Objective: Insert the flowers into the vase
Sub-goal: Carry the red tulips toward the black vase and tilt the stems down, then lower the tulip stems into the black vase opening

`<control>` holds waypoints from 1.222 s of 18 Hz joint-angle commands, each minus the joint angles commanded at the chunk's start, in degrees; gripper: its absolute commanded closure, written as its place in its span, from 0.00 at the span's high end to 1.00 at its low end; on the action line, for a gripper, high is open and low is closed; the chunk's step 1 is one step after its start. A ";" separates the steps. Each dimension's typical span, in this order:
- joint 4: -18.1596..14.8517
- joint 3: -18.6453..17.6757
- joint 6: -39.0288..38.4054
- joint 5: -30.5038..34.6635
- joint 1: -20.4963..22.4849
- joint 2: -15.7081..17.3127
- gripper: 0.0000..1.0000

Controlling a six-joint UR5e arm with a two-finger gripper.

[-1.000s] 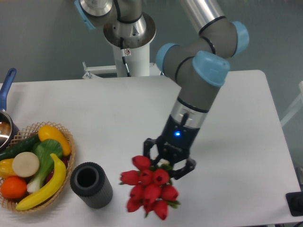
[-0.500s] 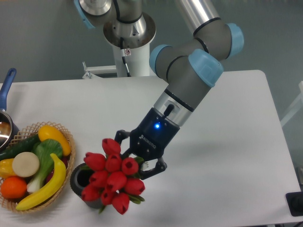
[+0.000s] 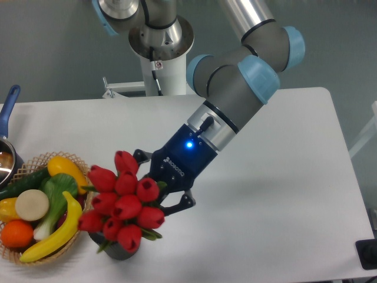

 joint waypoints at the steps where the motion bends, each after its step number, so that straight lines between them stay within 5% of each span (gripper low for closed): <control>1: 0.27 0.00 0.00 -1.14 -0.17 0.00 0.21; 22: 0.44 -0.88 3.16 -1.33 -6.59 -2.72 0.22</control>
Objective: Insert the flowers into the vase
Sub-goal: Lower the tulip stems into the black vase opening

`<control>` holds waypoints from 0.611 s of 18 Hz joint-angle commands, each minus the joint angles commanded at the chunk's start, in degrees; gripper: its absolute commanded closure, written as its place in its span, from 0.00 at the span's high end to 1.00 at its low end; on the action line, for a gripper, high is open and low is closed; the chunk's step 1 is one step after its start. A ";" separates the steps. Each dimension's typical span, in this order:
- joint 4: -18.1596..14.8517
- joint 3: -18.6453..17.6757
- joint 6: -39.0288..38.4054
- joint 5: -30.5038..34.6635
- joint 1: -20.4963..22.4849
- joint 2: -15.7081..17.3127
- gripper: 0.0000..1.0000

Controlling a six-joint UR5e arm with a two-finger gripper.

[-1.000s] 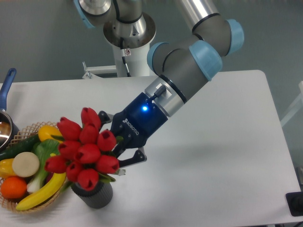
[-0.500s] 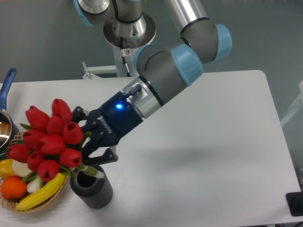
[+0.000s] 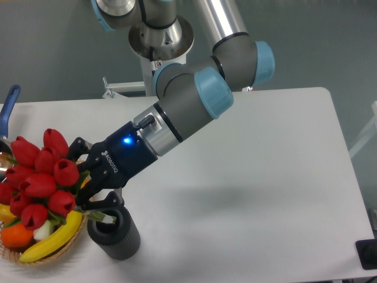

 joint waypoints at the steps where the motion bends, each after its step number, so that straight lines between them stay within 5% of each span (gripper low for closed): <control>1: 0.00 -0.26 0.00 0.00 0.00 -0.27 0.22; 11: 0.00 -7.29 6.93 0.09 0.70 -0.88 0.26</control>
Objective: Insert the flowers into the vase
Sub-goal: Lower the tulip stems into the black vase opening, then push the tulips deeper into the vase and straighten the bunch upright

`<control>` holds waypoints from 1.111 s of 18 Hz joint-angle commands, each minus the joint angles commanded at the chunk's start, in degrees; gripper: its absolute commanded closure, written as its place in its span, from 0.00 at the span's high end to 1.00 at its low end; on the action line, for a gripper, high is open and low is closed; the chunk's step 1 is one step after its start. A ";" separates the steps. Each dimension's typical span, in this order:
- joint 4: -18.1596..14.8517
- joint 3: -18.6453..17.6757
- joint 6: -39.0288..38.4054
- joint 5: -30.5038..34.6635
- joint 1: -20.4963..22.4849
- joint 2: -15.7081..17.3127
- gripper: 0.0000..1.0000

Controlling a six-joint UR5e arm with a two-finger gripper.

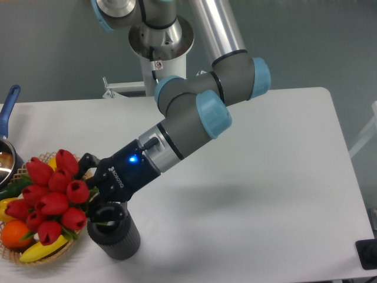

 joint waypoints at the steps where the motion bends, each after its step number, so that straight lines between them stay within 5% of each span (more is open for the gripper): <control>1: 0.00 -0.97 1.67 0.00 0.35 0.00 0.26; 12: -0.09 -2.21 5.73 0.70 0.79 -4.04 0.38; 20: -0.09 -4.84 7.56 0.79 1.84 -3.78 0.51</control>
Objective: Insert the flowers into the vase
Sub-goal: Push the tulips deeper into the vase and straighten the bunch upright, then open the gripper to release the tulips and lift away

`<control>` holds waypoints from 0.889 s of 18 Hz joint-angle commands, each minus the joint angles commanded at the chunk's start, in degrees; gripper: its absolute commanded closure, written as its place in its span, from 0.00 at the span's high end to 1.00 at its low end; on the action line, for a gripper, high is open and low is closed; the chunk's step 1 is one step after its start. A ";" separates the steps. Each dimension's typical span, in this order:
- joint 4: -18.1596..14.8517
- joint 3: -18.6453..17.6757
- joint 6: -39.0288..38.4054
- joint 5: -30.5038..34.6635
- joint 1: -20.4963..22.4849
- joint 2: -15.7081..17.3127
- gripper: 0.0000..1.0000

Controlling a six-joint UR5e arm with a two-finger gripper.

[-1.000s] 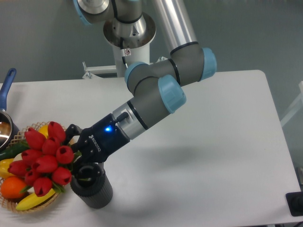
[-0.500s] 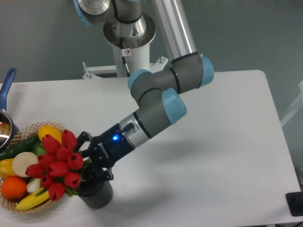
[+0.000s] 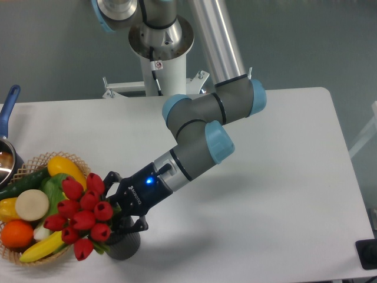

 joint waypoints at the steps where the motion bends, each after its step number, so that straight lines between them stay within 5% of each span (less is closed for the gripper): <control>1: 0.00 -0.35 0.53 0.00 0.00 0.00 0.56; 8: 0.00 -3.43 3.43 0.00 0.27 0.35 0.74; 11: 0.00 -3.61 3.35 0.44 0.44 0.53 0.95; 16: 0.00 -5.27 3.35 0.44 1.49 2.28 0.99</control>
